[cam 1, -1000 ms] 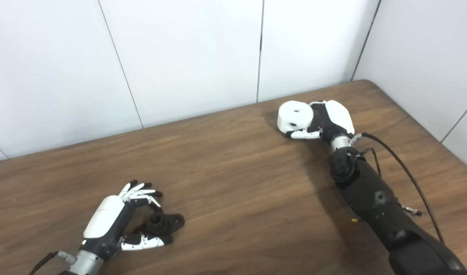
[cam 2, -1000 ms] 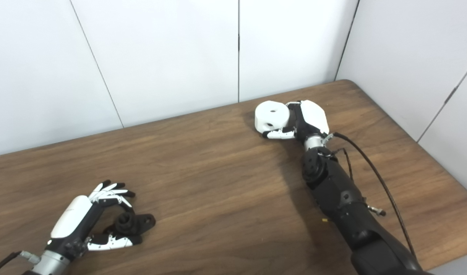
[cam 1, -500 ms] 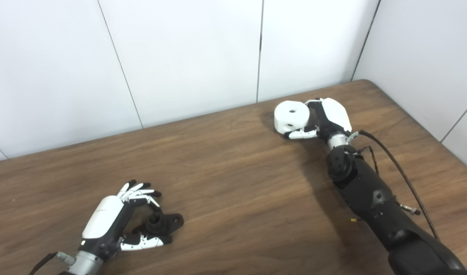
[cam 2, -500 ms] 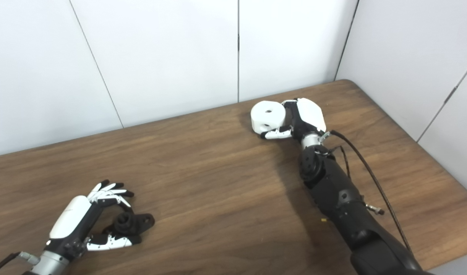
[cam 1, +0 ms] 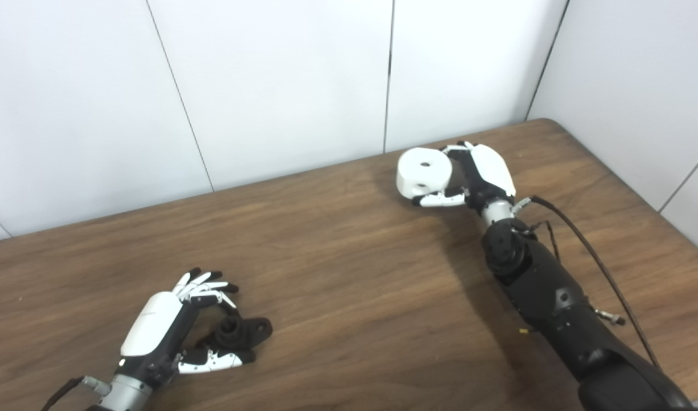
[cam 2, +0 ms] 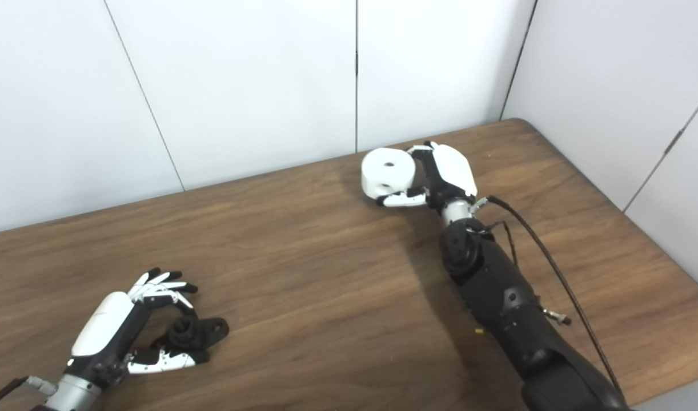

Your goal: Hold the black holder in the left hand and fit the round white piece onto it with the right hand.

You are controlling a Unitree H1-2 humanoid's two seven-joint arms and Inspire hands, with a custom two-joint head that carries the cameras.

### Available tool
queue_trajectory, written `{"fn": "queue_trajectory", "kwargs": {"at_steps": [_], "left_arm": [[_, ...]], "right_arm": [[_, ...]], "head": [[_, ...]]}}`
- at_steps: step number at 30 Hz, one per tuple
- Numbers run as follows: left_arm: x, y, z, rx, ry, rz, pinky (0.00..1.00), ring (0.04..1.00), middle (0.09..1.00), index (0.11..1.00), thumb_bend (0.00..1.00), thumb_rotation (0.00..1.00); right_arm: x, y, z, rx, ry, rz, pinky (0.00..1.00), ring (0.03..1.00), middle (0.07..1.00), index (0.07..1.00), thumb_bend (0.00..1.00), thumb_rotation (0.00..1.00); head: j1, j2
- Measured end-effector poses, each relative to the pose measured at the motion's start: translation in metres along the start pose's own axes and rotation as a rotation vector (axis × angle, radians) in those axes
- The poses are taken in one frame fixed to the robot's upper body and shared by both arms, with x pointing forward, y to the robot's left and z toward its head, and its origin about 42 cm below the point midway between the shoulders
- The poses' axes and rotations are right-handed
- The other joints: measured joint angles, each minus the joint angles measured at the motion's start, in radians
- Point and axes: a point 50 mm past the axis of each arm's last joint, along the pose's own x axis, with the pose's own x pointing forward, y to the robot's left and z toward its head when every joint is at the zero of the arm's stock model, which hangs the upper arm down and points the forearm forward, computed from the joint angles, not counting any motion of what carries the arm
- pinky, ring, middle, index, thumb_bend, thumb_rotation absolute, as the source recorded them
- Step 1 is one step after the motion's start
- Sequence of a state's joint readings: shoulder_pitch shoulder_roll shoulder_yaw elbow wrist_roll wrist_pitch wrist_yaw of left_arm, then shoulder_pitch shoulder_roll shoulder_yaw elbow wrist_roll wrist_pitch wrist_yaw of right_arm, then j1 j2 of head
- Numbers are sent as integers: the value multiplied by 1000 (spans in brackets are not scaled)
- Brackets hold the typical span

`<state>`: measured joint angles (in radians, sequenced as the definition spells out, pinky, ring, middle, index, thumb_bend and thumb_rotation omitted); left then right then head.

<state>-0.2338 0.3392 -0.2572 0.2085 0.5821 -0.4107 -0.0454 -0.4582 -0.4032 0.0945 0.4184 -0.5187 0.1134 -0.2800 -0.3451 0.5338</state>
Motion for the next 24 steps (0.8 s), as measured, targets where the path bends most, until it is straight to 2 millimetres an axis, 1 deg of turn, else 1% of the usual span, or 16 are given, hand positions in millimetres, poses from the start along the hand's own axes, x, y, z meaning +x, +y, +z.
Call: {"fn": "queue_trajectory", "kwargs": {"at_steps": [4, 7, 12, 14, 15, 16, 18, 21, 22, 24], "left_arm": [[1, 0, 0, 0, 0, 0, 1000, 908, 773, 482, 522, 45], [1, 0, 0, 0, 0, 0, 1000, 908, 774, 482, 522, 44], [1, 0, -1, 3, 2, -1, 1000, 910, 777, 483, 522, 44], [2, 0, -1, 4, 3, -2, 1000, 911, 778, 483, 522, 44], [2, 0, -1, 5, 3, -2, 1000, 913, 779, 483, 522, 44], [2, 0, -1, 5, 4, -2, 1000, 914, 780, 483, 522, 45], [3, 0, -1, 5, 5, -2, 1000, 917, 780, 483, 522, 45], [4, -1, -1, 7, 7, -3, 1000, 922, 782, 483, 522, 45], [5, -1, -1, 7, 7, -4, 1000, 923, 782, 483, 522, 45], [5, -1, -1, 8, 7, -5, 1000, 922, 781, 482, 522, 46]], "right_arm": [[-1, 1, 13, 25, -31, 9, 1000, 951, 829, 541, 591, 369], [-1, -1, 18, 43, -46, 18, 1000, 959, 835, 537, 588, 366], [-5, -1, 22, 73, -60, 43, 1000, 963, 828, 531, 592, 312], [-9, 0, 27, 88, -77, 55, 1000, 966, 830, 531, 602, 310], [-12, 1, 30, 95, -90, 60, 1000, 967, 829, 530, 607, 310], [-15, 1, 35, 101, -104, 70, 1000, 968, 829, 505, 549, 220], [-20, 2, 45, 108, -145, 100, 1000, 972, 829, 492, 519, 171], [-28, 1, 61, 109, -208, 140, 1000, 959, 818, 487, 510, 155], [-30, 0, 66, 108, -219, 151, 1000, 956, 819, 486, 509, 154], [-35, -3, 74, 106, -232, 173, 1000, 957, 820, 486, 509, 151]], "head": [[6, -2], [12, 0], [17, 3], [26, 6], [32, 9], [38, 12], [46, 17], [52, 21], [70, 31], [84, 37]]}}
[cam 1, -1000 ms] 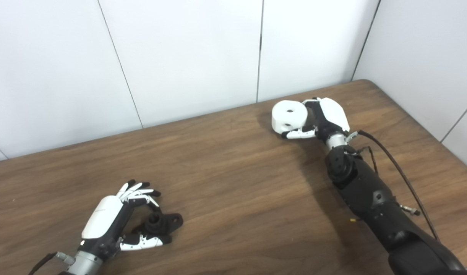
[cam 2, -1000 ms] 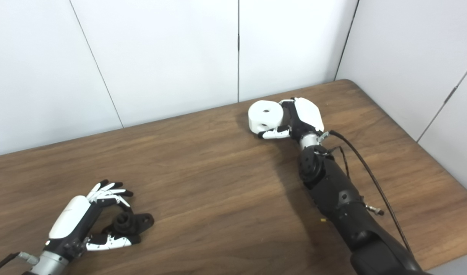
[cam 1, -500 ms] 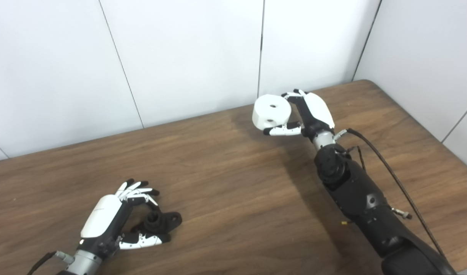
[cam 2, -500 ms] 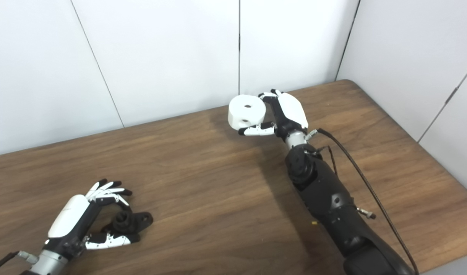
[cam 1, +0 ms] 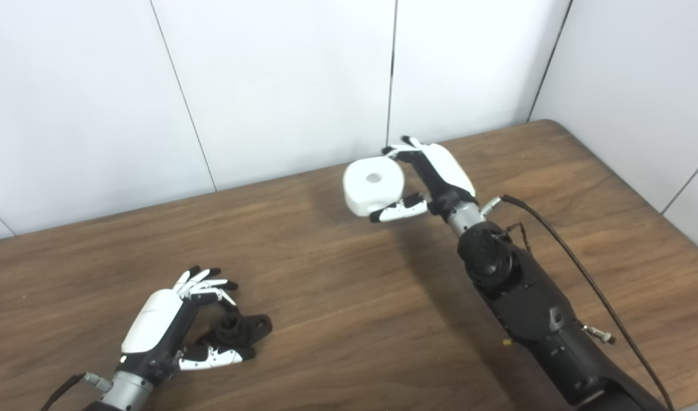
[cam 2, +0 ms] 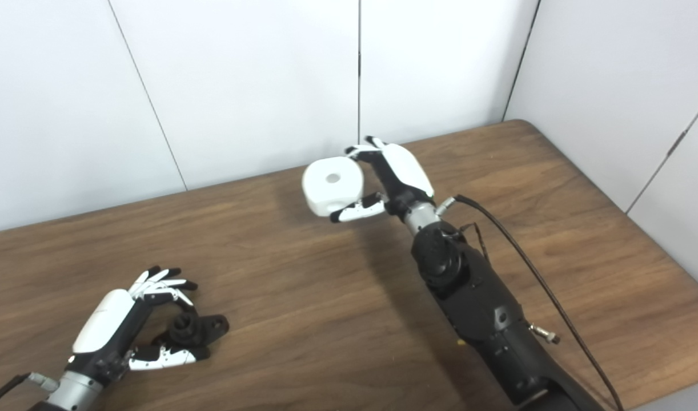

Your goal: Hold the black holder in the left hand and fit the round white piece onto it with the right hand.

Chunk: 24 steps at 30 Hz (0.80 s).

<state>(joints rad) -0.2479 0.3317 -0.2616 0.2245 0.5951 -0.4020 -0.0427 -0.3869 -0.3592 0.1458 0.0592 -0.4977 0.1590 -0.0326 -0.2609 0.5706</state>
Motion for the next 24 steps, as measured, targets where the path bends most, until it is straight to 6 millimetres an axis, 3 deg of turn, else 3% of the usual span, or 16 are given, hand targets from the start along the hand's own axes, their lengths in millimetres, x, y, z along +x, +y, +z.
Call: {"fn": "queue_trajectory", "kwargs": {"at_steps": [12, 24], "left_arm": [[5, -3, 2, 31, -12, 4, 1000, 932, 780, 482, 522, 48], [10, -7, 6, 33, 5, -2, 1000, 954, 792, 483, 523, 50]], "right_arm": [[-18, 7, 46, 34, -113, 169, 1000, 973, 826, 486, 509, 150], [-29, 33, 90, 89, -242, 311, 1000, 961, 821, 486, 509, 150]], "head": [[97, 41], [181, 72]]}}
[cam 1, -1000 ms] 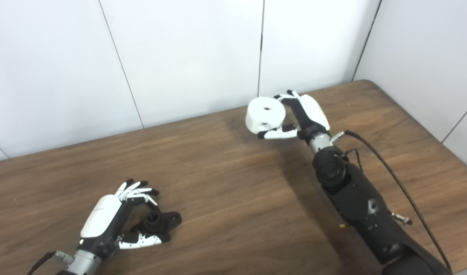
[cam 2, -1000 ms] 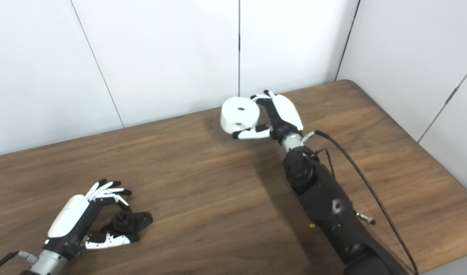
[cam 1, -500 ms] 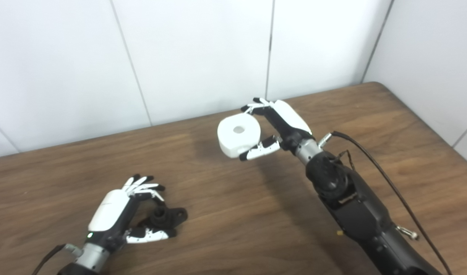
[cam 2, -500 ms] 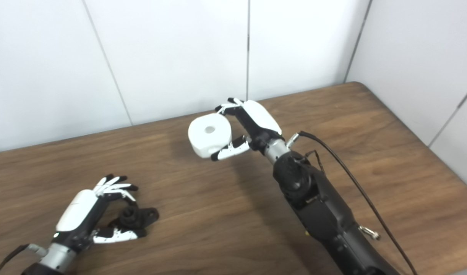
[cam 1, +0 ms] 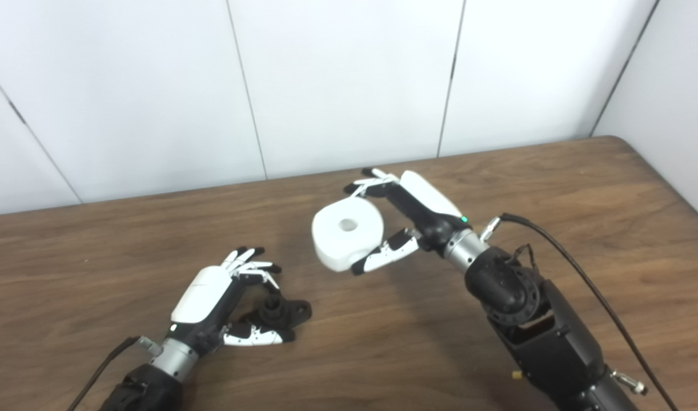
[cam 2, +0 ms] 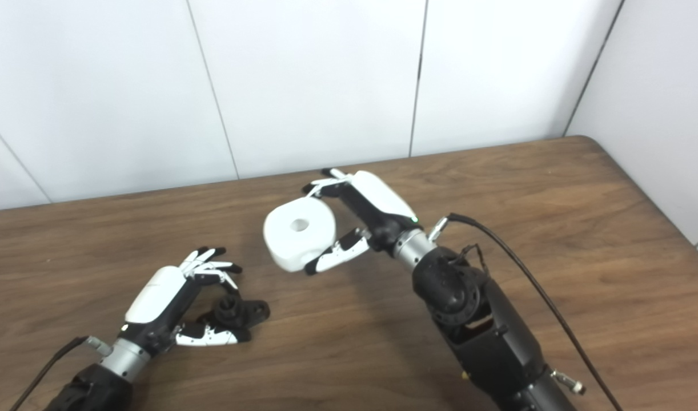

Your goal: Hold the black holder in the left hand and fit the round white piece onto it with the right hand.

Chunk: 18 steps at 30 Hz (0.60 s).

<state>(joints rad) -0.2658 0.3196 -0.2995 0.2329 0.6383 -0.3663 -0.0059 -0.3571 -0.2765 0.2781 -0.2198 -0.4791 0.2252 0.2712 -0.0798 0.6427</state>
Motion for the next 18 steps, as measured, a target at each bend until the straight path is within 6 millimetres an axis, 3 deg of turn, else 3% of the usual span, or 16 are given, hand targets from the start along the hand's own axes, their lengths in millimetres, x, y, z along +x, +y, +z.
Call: {"fn": "queue_trajectory", "kwargs": {"at_steps": [6, 18], "left_arm": [[4, -4, 6, -9, 11, -2, 1000, 960, 793, 483, 523, 51], [14, -15, 23, -6, 8, -11, 1000, 968, 804, 483, 524, 52]], "right_arm": [[5, 16, 12, 25, -28, 62, 1000, 970, 816, 486, 510, 146], [8, 26, 21, 51, -58, 121, 1000, 969, 821, 486, 509, 149]], "head": [[34, 9], [115, 34]]}}
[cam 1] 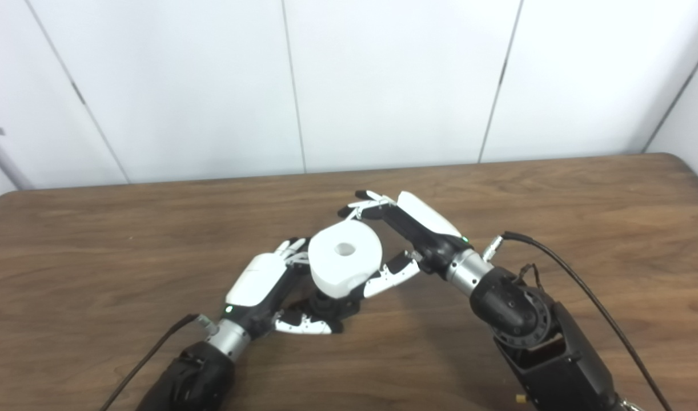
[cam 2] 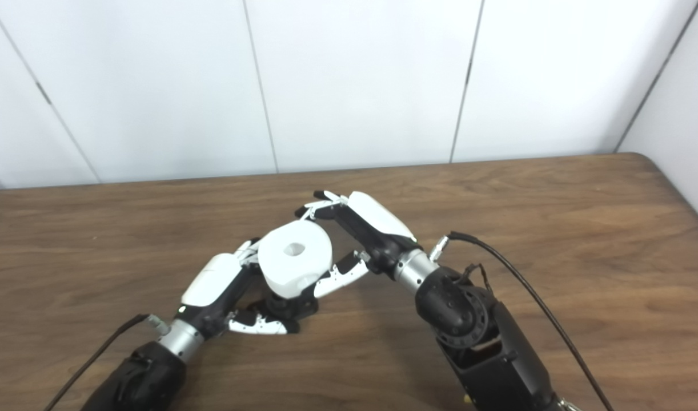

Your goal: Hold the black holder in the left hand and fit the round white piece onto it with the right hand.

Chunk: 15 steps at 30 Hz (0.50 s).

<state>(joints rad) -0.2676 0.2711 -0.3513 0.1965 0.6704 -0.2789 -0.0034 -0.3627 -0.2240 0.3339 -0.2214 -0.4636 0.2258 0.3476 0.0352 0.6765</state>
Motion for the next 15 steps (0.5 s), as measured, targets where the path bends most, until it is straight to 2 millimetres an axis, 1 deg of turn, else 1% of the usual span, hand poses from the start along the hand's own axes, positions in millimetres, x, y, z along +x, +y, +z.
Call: {"fn": "queue_trajectory", "kwargs": {"at_steps": [6, 15], "left_arm": [[1, -1, 2, 1, -7, -2, 1000, 967, 801, 482, 524, 53], [2, -2, 6, 4, -10, 1, 1000, 965, 801, 482, 524, 54]], "right_arm": [[3, 7, 3, 9, -7, 15, 1000, 963, 814, 486, 510, 149], [5, 15, -6, 23, 7, 37, 1000, 966, 819, 486, 509, 146]], "head": [[12, 2], [31, 6]]}}
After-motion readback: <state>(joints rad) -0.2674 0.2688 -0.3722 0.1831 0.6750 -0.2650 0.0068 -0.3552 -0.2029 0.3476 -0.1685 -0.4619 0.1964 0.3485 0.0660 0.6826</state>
